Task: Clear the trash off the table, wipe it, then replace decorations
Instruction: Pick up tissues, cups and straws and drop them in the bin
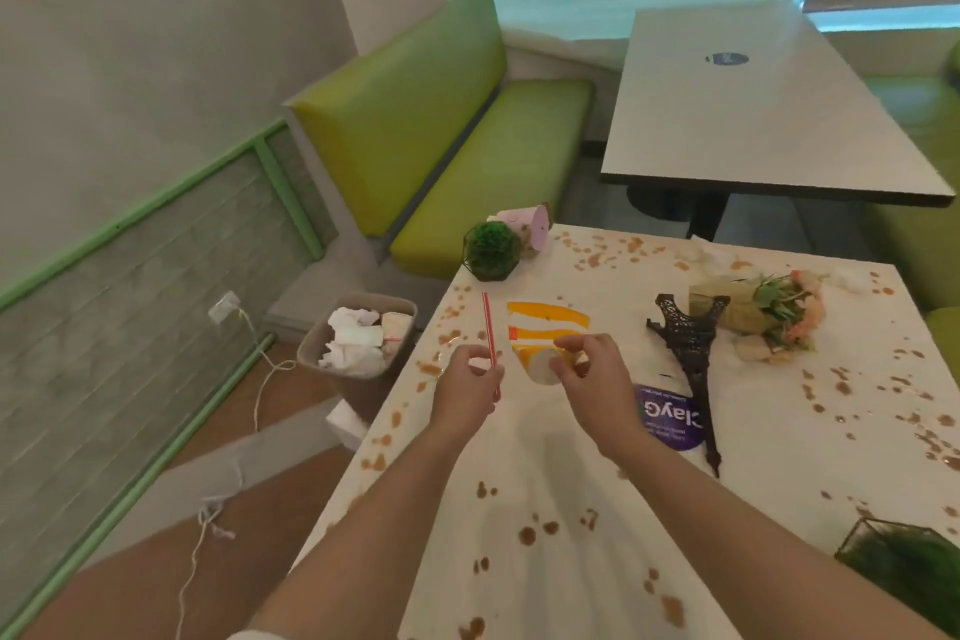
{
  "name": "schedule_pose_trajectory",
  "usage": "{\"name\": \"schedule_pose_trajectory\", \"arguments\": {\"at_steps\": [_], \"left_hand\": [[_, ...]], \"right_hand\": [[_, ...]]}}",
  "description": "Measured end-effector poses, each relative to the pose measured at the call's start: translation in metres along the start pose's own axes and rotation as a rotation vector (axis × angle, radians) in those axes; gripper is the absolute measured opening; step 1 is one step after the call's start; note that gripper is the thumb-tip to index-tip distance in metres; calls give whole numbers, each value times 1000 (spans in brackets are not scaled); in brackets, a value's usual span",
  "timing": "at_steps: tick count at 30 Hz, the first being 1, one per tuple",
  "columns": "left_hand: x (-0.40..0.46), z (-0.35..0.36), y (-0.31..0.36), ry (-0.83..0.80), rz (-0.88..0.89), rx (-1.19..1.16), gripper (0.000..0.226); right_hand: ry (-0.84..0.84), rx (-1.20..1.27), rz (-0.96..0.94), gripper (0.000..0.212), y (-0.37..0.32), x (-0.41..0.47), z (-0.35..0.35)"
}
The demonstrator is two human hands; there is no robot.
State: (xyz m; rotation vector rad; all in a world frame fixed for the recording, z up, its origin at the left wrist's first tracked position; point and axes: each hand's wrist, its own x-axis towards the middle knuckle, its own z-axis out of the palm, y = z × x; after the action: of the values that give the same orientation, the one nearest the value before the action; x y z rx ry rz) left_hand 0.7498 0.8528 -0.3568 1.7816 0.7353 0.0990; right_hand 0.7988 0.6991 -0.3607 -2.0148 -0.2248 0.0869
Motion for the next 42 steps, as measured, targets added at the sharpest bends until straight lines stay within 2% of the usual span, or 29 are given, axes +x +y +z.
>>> {"name": "schedule_pose_trajectory", "arguments": {"at_steps": [11,20,26,31,35,37,39,42], "left_hand": [[53,-81,-60,219,-153,-44,22],[105,-121,-97,334,-229,-1,21],[154,-167,-109,354,-293,77,22],[204,-197,-112,294,-306,158,27],[234,-210,-124,250,-316,134,27],[247,-218,-131,214,-340,136,34],[248,-224,-133,181,-341,223,40],[250,-236,-144,204,-331,412,29]], "right_hand": [[-249,-57,-28,17,-15,38,110],[-370,-102,-69,20,-14,76,176],[-405,-141,-95,22,-24,96,217],[-336,-156,-59,21,-36,114,255],[-306,-156,8,20,-43,123,288],[-287,-143,33,19,-47,128,307],[-276,-143,37,18,-51,130,321],[-258,-251,-8,19,-53,130,342]]}}
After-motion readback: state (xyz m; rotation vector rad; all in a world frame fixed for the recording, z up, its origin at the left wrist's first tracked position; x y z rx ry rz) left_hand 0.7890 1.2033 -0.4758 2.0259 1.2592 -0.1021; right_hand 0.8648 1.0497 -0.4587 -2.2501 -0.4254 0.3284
